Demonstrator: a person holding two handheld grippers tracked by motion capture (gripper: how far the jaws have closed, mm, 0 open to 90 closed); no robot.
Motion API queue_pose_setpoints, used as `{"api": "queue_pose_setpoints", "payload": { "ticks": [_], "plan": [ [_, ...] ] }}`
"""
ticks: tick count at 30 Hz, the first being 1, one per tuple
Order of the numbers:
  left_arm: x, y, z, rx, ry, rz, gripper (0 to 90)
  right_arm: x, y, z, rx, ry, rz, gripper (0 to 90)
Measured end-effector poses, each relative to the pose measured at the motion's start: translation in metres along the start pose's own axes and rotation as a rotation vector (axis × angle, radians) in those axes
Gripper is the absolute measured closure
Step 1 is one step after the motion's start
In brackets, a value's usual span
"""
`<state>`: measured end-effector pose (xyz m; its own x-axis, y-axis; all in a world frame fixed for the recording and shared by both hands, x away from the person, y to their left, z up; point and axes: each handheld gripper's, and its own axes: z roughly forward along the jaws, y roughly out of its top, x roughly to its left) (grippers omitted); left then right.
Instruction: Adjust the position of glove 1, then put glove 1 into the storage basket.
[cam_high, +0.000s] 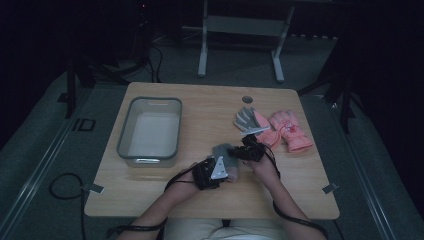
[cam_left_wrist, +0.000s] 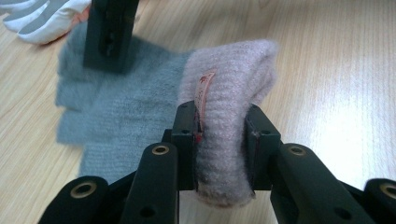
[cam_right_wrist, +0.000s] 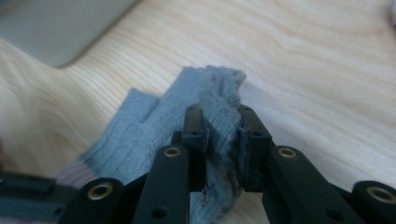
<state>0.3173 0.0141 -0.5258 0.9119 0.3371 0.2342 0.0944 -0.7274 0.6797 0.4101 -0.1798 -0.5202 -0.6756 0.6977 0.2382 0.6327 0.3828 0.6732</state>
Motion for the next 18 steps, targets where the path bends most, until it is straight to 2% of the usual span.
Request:
{"api": "queue_pose_setpoints", "payload": {
  "ticks": [9, 13, 17, 18],
  "plan": [
    [0.015, 0.019, -0.032, -0.012, 0.001, 0.049, 70.5, 0.013, 0.021, -0.027, -0.078, 0.005, -0.034, 76.7],
    [0.023, 0.026, -0.046, -0.024, -0.009, 0.05, 70.5, 0.019, 0.032, -0.035, -0.101, 0.009, -0.045, 76.7],
    [0.032, 0.028, -0.059, -0.043, -0.019, 0.032, 70.6, 0.023, 0.042, -0.038, -0.112, 0.013, -0.049, 76.8],
    [0.035, 0.028, -0.062, -0.04, -0.014, 0.04, 70.6, 0.024, 0.045, -0.038, -0.118, 0.014, -0.051, 76.8]
  ]
}}
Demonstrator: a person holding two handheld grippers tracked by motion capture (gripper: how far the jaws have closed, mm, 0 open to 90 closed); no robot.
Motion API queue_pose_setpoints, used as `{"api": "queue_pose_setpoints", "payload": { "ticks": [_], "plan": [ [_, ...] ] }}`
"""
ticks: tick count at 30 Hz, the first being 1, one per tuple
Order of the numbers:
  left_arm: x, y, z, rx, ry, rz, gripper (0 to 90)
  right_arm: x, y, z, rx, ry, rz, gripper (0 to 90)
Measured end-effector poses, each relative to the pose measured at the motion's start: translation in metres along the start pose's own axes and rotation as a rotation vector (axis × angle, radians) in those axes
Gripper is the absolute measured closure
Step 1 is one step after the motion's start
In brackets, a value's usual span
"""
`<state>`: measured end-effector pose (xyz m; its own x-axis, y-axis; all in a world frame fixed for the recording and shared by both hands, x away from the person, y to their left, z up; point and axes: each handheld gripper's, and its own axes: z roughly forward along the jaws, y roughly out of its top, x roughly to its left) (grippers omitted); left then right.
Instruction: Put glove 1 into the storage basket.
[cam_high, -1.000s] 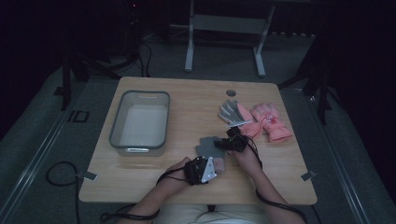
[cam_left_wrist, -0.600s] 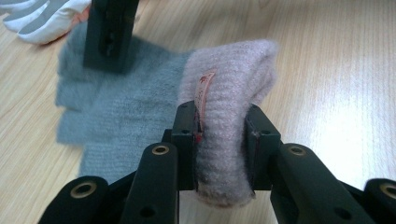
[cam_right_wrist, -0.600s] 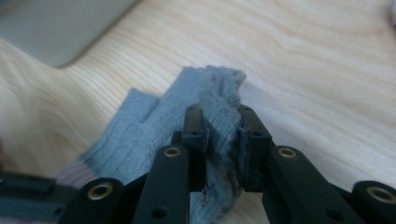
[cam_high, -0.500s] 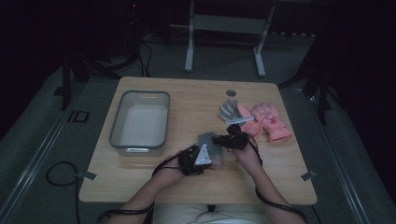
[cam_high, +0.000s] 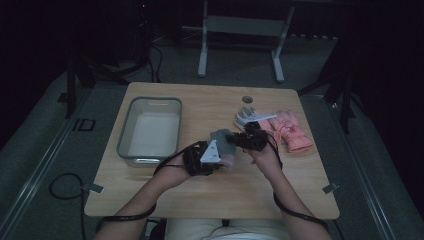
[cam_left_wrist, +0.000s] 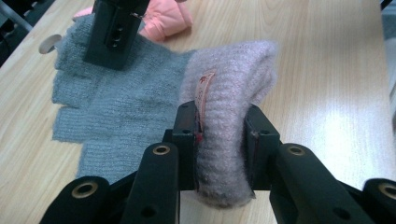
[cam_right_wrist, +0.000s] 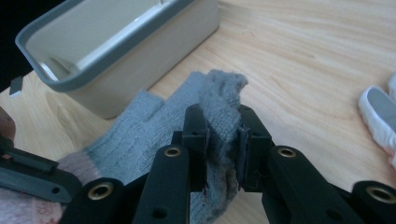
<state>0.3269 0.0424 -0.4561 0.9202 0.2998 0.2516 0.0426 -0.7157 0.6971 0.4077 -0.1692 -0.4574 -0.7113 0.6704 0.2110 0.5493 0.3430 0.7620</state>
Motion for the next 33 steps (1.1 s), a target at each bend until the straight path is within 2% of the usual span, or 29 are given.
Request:
{"api": "queue_pose_setpoints", "payload": {
  "ticks": [7, 12, 18, 23, 30, 33],
  "plan": [
    [0.013, -0.002, -0.015, 0.007, 0.022, 0.002, 70.7, 0.009, 0.021, 0.006, -0.013, -0.001, -0.027, 76.8],
    [0.023, -0.006, -0.029, 0.035, 0.038, 0.004, 70.6, 0.019, 0.038, 0.014, -0.014, 0.007, -0.043, 76.8],
    [0.038, -0.011, -0.048, 0.042, 0.078, 0.018, 70.6, 0.03, 0.063, 0.023, -0.031, 0.02, -0.057, 76.8],
    [0.05, -0.018, -0.064, 0.068, 0.131, 0.057, 70.5, 0.04, 0.086, 0.034, -0.042, 0.027, -0.078, 76.9],
    [0.064, -0.028, -0.08, 0.09, 0.157, 0.055, 70.4, 0.053, 0.107, 0.051, -0.052, 0.043, -0.095, 76.9],
    [0.073, -0.039, -0.087, 0.125, 0.169, 0.052, 70.4, 0.061, 0.117, 0.062, -0.055, 0.06, -0.093, 76.8]
  ]
}}
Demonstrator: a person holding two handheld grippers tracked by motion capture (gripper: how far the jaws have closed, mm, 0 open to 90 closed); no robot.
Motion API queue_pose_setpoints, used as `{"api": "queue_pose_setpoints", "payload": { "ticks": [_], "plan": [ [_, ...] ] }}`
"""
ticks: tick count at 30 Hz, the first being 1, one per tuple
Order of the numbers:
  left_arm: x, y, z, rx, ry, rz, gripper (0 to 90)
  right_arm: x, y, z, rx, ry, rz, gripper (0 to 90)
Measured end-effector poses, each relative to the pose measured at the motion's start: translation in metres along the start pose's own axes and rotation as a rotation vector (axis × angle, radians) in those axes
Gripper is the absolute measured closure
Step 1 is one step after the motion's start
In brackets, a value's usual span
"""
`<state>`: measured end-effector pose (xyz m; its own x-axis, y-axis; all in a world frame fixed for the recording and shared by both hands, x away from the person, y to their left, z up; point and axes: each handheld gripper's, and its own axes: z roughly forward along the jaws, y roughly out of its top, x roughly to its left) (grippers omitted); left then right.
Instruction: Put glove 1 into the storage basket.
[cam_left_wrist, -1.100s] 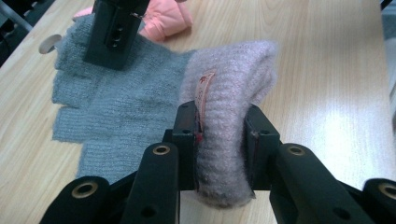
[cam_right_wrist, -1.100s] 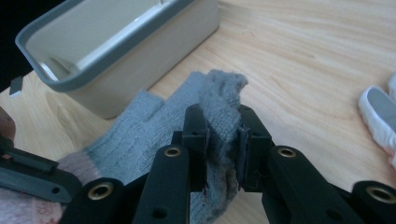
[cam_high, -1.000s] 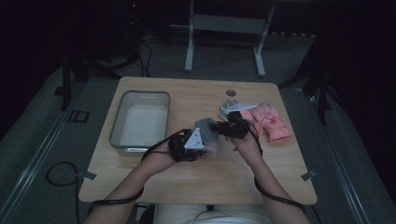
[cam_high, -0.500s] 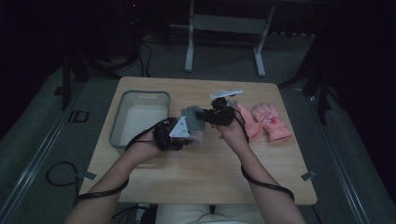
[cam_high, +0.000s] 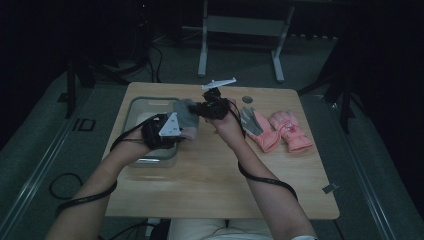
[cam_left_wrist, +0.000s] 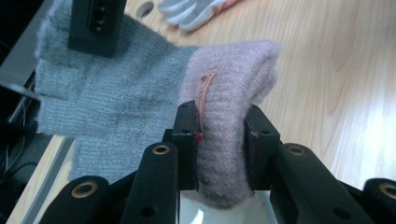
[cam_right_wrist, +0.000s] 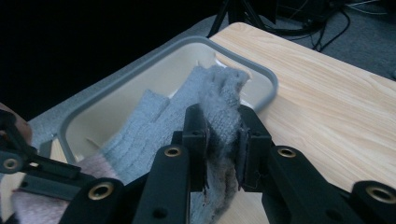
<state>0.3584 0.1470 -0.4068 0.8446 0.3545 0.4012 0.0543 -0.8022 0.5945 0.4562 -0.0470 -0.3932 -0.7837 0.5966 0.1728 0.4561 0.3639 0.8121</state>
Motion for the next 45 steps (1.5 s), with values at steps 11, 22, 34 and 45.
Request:
{"api": "queue_pose_setpoints", "payload": {
  "ticks": [11, 22, 34, 45],
  "plan": [
    [0.022, -0.04, 0.001, 0.096, 0.003, -0.01, 70.3, 0.02, 0.017, 0.048, 0.029, 0.017, -0.019, 76.8],
    [0.032, -0.081, 0.015, 0.145, -0.041, -0.015, 70.0, 0.021, 0.011, 0.092, 0.083, 0.042, 0.016, 76.8],
    [0.039, -0.094, 0.047, 0.283, -0.135, -0.009, 69.3, 0.014, -0.01, 0.135, 0.169, 0.022, 0.045, 76.4],
    [0.041, -0.097, 0.066, 0.327, -0.219, 0.027, 68.4, 0.003, -0.02, 0.145, 0.241, -0.004, 0.065, 68.5]
  ]
}}
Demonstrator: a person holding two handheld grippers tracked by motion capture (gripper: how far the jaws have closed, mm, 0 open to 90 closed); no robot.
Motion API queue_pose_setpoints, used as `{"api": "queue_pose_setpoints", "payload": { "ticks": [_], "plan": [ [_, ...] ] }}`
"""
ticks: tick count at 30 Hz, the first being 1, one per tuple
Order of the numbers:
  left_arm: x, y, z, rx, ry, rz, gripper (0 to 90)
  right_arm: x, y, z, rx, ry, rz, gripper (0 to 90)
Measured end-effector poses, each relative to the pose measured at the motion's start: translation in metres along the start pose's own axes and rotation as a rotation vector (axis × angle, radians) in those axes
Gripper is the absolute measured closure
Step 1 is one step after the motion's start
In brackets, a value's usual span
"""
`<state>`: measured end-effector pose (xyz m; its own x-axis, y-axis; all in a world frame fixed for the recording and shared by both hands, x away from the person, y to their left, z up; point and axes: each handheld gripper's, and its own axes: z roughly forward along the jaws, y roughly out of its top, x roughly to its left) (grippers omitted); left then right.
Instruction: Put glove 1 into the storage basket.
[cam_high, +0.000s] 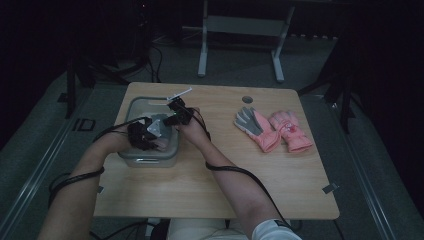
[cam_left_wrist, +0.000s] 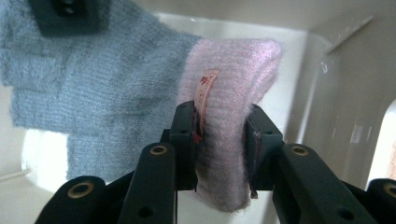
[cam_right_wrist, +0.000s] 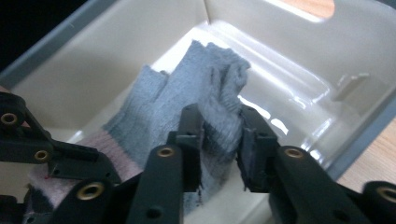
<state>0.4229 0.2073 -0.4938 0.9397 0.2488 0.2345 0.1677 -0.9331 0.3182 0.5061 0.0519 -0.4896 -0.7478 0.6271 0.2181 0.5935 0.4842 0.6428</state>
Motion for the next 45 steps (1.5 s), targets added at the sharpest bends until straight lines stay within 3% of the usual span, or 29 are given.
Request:
{"api": "queue_pose_setpoints", "payload": {
  "ticks": [4, 5, 6, 7, 8, 9, 12, 13, 16, 21, 23, 25, 28, 31, 34, 36, 38, 41, 45],
  "plan": [
    [0.001, 0.0, 0.004, -0.006, -0.026, -0.025, 65.6, -0.005, -0.002, -0.006, -0.029, 0.006, 0.008, 62.3],
    [0.002, 0.0, 0.003, -0.012, -0.03, -0.049, 62.9, -0.006, -0.002, -0.008, -0.032, 0.003, 0.008, 62.4],
    [0.002, 0.0, 0.003, -0.012, -0.03, -0.049, 57.2, -0.006, -0.002, -0.008, -0.032, 0.003, 0.008, 62.4],
    [0.002, 0.001, 0.0, -0.019, -0.004, -0.078, 57.2, -0.007, -0.002, -0.011, -0.037, 0.009, 0.005, 62.2],
    [0.002, 0.001, -0.003, -0.033, 0.014, -0.109, 43.2, -0.008, -0.003, -0.015, -0.045, 0.015, 0.007, 62.2],
    [0.003, 0.0, -0.006, -0.042, 0.019, -0.131, 37.5, -0.008, -0.004, -0.018, -0.054, 0.02, 0.009, 62.8],
    [0.005, -0.001, -0.017, -0.062, 0.04, -0.176, 25.3, -0.01, -0.007, -0.028, -0.075, 0.028, 0.015, 64.9],
    [0.005, -0.002, -0.021, -0.085, 0.041, -0.211, 21.3, -0.01, -0.008, -0.03, -0.081, 0.028, 0.014, 64.9],
    [0.005, 0.0, -0.029, -0.127, 0.019, -0.263, 13.6, -0.009, -0.01, -0.042, -0.105, 0.039, 0.001, 64.8],
    [-0.002, 0.01, -0.04, -0.233, 0.009, -0.29, 9.0, -0.007, -0.012, -0.07, -0.156, 0.049, -0.04, 62.6],
    [-0.005, 0.017, -0.043, -0.256, 0.026, -0.293, 8.1, -0.006, -0.014, -0.078, -0.163, 0.046, -0.062, 61.5],
    [-0.007, 0.024, -0.046, -0.307, 0.004, -0.32, 7.6, -0.006, -0.016, -0.086, -0.163, 0.046, -0.075, 60.9],
    [-0.011, 0.035, -0.049, -0.337, -0.018, -0.324, 6.9, -0.009, -0.023, -0.096, -0.165, 0.035, -0.1, 60.9],
    [-0.016, 0.048, -0.049, -0.319, -0.021, -0.315, 6.8, -0.015, -0.032, -0.106, -0.161, 0.016, -0.112, 61.5],
    [-0.023, 0.062, -0.047, -0.35, -0.079, -0.319, 4.9, -0.022, -0.043, -0.115, -0.152, -0.013, -0.126, 62.0],
    [-0.026, 0.067, -0.046, -0.362, -0.091, -0.312, 4.3, -0.025, -0.046, -0.119, -0.15, -0.023, -0.133, 62.2],
    [-0.034, 0.082, -0.039, -0.383, -0.127, -0.29, 4.2, -0.032, -0.057, -0.13, -0.154, -0.036, -0.134, 62.7],
    [-0.044, 0.096, -0.031, -0.371, -0.138, -0.252, 3.2, -0.039, -0.067, -0.144, -0.17, -0.053, -0.137, 62.6],
    [-0.054, 0.109, -0.023, -0.387, -0.163, -0.232, 2.9, -0.047, -0.078, -0.157, -0.188, -0.07, -0.141, 62.6]
  ]
}}
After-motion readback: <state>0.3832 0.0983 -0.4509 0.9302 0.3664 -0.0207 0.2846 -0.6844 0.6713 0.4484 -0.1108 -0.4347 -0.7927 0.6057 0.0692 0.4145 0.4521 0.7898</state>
